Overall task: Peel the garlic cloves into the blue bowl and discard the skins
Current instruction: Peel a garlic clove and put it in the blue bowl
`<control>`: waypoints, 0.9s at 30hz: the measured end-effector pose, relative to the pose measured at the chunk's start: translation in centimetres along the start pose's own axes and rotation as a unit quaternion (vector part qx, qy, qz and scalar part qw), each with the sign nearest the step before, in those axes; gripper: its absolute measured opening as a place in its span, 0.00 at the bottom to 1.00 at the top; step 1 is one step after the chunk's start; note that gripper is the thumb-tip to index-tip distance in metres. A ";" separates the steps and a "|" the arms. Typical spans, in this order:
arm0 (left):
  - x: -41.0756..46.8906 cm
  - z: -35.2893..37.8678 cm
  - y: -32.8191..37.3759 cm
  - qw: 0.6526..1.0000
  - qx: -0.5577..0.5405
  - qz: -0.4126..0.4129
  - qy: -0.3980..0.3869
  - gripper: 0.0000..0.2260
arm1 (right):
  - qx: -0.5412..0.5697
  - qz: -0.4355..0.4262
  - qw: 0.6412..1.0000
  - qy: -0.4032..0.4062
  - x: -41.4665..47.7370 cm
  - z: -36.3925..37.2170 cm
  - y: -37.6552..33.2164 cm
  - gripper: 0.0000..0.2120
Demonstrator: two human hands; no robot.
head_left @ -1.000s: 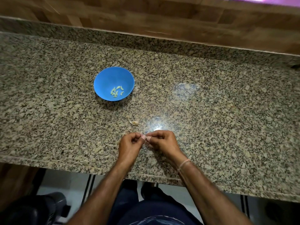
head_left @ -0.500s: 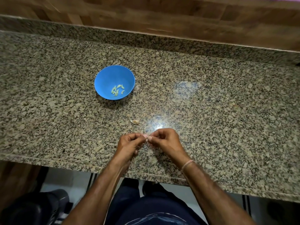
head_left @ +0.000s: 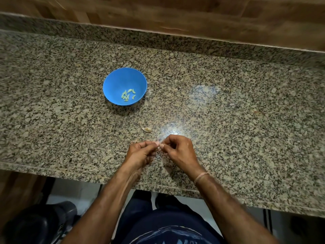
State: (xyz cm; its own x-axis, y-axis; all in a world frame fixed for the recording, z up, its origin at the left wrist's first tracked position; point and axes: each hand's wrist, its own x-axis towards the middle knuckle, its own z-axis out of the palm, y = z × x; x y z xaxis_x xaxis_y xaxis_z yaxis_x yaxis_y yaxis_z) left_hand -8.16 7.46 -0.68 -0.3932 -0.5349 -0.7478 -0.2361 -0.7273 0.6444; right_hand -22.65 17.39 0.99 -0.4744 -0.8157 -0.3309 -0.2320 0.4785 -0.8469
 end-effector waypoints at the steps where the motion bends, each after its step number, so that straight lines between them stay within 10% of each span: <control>1: -0.1 0.0 -0.2 1.000 -0.015 -0.010 0.002 0.05 | -0.021 -0.016 1.000 0.007 0.0 0.1 0.0 0.03; 9: -1.1 0.2 -0.5 0.986 0.071 0.148 0.008 0.10 | 0.390 0.246 0.884 -0.081 -0.2 0.5 -0.7 0.06; 15: -1.6 -0.2 -0.3 0.962 0.192 0.194 0.027 0.05 | 0.119 0.067 0.990 -0.019 -1.0 1.7 -1.4 0.13; 22: -1.6 -0.2 1.0 0.855 0.385 0.348 0.011 0.10 | 0.204 0.118 0.972 -0.017 -1.1 3.2 -2.8 0.14; 27: -0.7 -2.0 0.4 0.942 0.268 0.199 -0.043 0.15 | 0.036 0.007 0.998 0.048 -1.7 4.6 -3.9 0.17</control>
State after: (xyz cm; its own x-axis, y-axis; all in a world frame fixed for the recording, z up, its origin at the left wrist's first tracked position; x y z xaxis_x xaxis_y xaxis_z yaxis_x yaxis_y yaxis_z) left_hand -6.20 6.66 -0.21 -0.6111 -0.6651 -0.4292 -0.4599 -0.1430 0.8764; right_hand -17.00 15.38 2.92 -0.5576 -0.7723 -0.3044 -0.1654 0.4627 -0.8709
